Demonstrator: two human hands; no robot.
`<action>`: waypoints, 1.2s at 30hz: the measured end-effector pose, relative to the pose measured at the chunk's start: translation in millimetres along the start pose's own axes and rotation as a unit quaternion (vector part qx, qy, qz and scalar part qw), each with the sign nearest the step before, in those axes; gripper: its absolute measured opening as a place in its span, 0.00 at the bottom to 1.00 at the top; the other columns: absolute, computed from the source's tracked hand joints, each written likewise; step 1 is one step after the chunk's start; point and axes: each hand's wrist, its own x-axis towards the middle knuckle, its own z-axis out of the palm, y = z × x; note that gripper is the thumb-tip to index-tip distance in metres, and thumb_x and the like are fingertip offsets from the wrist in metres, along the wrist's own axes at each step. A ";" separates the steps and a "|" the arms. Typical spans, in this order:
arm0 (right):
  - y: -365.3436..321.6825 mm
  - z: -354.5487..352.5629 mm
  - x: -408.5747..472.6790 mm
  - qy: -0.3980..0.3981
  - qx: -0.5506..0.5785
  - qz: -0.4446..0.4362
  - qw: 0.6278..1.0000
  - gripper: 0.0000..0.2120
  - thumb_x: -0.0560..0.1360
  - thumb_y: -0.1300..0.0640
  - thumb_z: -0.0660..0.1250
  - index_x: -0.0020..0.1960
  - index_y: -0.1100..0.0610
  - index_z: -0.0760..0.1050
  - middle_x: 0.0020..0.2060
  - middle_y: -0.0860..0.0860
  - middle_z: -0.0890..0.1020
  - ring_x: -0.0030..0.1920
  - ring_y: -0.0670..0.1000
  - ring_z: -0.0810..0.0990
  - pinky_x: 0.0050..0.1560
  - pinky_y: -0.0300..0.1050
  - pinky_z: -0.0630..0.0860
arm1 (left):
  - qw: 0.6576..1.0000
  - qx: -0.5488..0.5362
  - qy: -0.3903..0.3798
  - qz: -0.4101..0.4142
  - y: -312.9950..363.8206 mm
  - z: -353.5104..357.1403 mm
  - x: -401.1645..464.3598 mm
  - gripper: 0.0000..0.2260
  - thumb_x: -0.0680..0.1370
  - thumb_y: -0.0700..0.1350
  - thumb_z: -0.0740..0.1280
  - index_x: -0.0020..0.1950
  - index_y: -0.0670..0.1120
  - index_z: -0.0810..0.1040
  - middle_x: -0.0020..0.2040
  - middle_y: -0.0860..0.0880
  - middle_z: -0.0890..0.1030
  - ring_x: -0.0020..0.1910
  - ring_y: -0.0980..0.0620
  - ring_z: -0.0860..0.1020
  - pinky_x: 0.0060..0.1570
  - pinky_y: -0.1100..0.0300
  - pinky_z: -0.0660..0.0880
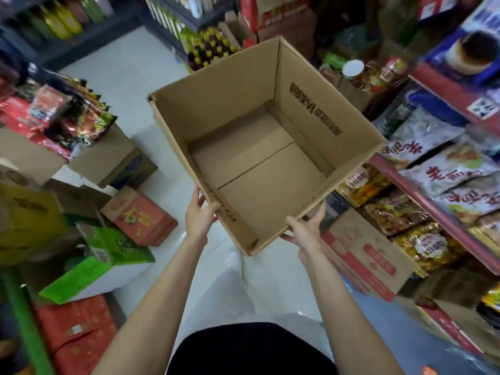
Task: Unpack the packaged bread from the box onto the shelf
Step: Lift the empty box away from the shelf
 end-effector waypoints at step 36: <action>-371.5 137.9 373.8 0.242 0.197 -0.056 0.948 0.46 0.72 0.68 0.68 0.73 0.34 0.45 0.67 0.57 0.70 0.59 0.61 0.77 0.47 0.55 0.81 | 0.943 0.146 -0.297 0.026 413.1 300.4 442.1 0.42 0.65 0.39 0.71 0.76 0.55 0.57 0.58 0.54 0.80 0.53 0.44 0.80 0.52 0.46 0.78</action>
